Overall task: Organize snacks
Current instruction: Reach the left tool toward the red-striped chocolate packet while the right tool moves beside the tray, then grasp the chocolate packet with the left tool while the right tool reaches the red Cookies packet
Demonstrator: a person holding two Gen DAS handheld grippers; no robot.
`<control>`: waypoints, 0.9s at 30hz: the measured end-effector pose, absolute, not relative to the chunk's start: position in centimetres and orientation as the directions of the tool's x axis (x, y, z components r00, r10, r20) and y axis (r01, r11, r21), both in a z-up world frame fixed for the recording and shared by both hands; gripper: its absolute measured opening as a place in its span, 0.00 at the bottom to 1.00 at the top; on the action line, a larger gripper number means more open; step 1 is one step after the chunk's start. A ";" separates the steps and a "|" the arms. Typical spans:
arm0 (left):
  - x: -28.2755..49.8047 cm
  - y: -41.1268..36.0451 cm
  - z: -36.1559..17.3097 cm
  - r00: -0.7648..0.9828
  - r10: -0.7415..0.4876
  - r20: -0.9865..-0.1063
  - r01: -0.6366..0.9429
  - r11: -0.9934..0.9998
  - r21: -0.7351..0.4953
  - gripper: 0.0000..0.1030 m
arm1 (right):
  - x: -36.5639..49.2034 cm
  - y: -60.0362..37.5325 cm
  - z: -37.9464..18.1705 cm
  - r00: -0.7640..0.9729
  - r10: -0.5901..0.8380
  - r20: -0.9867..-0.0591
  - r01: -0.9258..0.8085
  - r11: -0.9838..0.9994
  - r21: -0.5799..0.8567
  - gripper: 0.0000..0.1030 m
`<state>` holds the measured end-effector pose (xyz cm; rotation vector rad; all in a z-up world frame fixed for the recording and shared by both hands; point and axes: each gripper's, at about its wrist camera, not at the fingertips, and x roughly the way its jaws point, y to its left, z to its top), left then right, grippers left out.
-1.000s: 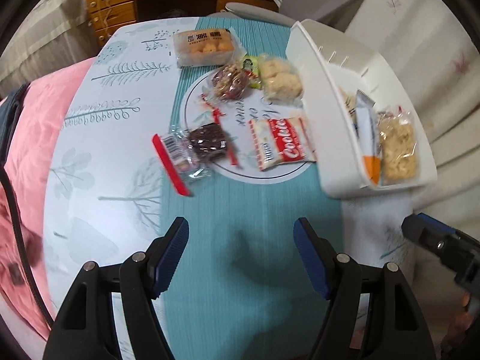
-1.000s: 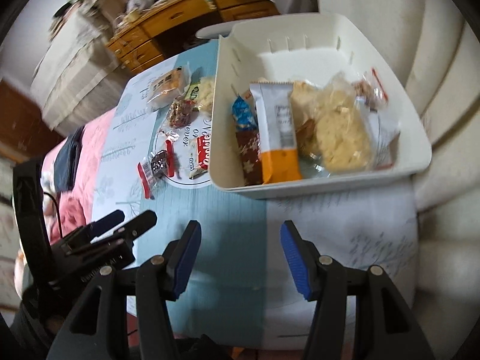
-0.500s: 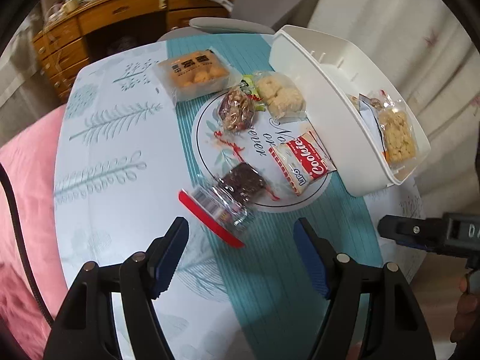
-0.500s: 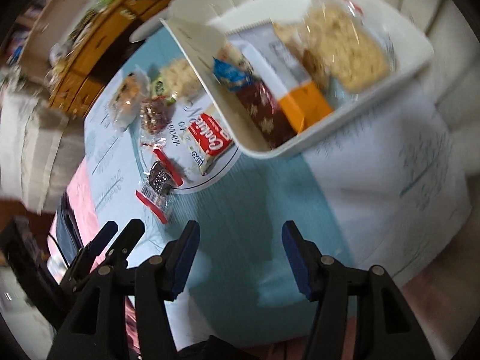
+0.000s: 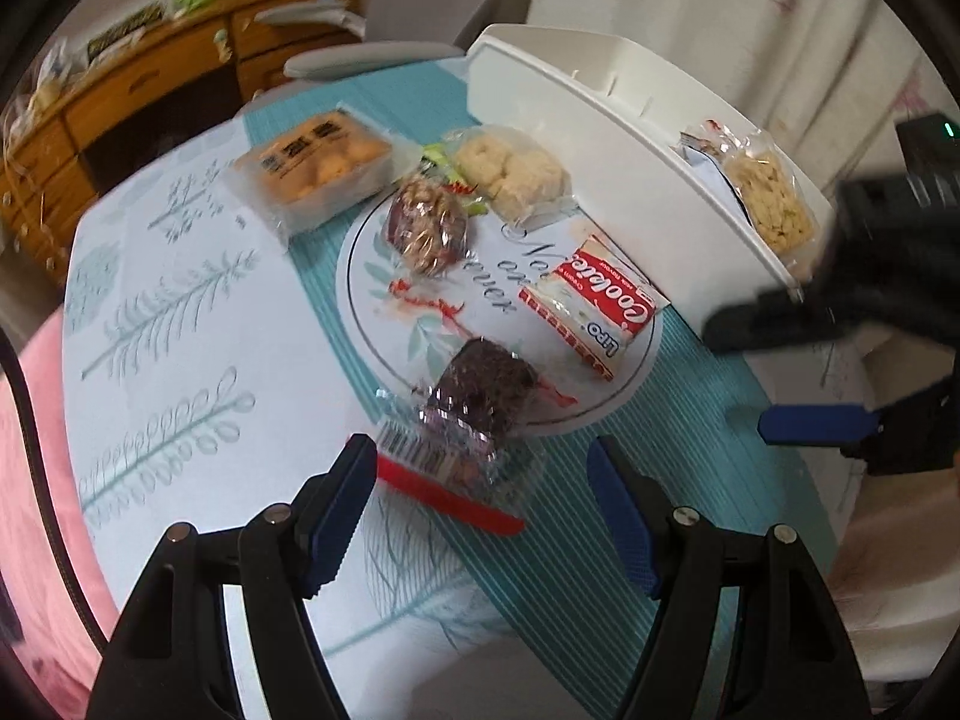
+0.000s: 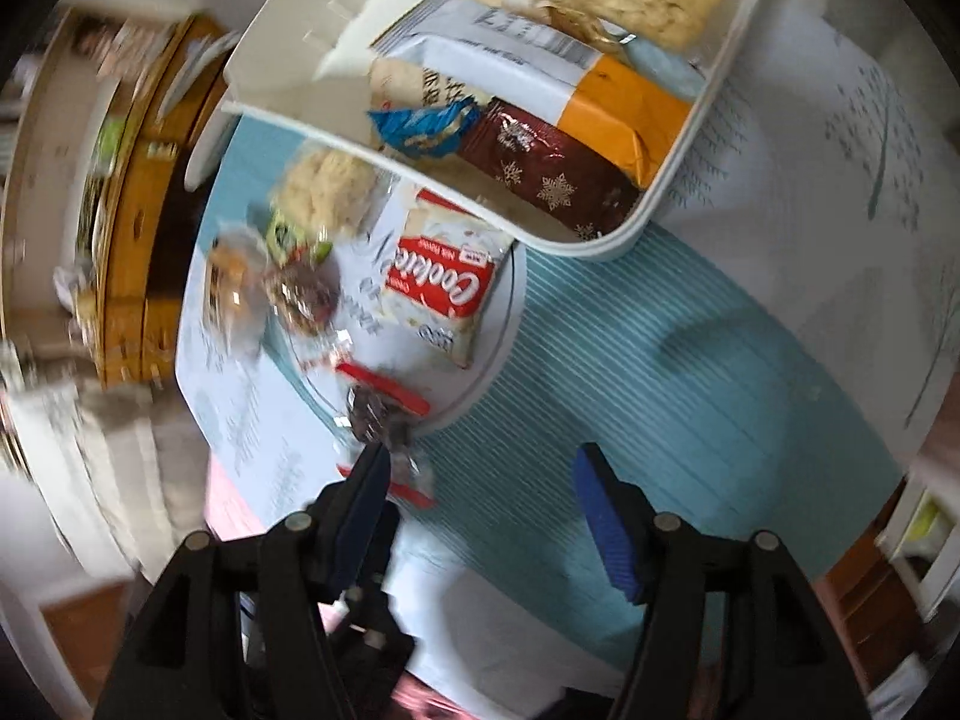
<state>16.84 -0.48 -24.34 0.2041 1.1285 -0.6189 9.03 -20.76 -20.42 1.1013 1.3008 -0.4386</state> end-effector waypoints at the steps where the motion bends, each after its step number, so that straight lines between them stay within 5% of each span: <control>1: 16.8 -0.6 -24.5 0.288 -0.364 -0.886 0.568 0.810 -0.148 0.69 | 9.2 -20.8 -20.6 0.292 0.301 -0.908 0.807 0.433 0.403 0.62; 11: 17.7 -2.7 -26.3 0.271 -0.371 -0.888 0.638 0.760 -0.123 0.69 | 11.8 -21.1 -22.0 0.304 0.251 -0.919 0.880 0.296 0.372 0.62; 27: 19.8 -4.7 -28.0 0.247 -0.334 -0.910 0.662 0.744 -0.094 0.69 | 17.0 -21.7 -24.4 0.184 0.228 -0.956 0.895 0.364 0.259 0.62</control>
